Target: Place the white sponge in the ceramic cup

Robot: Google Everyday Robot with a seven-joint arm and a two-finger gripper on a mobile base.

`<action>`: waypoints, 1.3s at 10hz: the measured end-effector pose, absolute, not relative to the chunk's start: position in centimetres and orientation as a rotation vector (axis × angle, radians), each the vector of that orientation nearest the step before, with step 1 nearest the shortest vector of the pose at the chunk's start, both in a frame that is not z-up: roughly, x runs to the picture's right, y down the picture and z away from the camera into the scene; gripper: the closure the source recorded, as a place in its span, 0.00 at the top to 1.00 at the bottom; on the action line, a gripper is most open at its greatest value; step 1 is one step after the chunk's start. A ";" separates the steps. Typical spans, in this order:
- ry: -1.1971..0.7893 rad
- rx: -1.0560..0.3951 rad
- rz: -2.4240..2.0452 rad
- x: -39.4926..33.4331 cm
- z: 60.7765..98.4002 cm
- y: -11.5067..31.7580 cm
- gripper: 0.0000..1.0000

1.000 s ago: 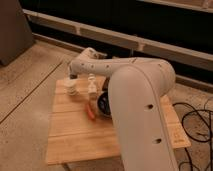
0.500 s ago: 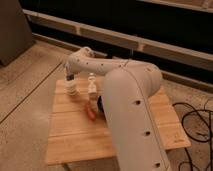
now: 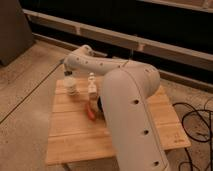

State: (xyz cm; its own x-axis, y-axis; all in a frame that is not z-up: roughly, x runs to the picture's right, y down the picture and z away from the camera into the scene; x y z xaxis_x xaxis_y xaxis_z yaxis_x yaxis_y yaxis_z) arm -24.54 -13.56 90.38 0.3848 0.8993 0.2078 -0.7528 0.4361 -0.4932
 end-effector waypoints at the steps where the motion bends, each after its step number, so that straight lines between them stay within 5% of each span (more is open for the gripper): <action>1: -0.506 -0.343 1.070 -24.7 90.1 -13.4 0.00; 8: -0.626 -0.283 1.092 -20.1 88.2 -13.5 0.00; 13: -0.606 -0.388 0.972 -24.3 89.0 -8.1 0.00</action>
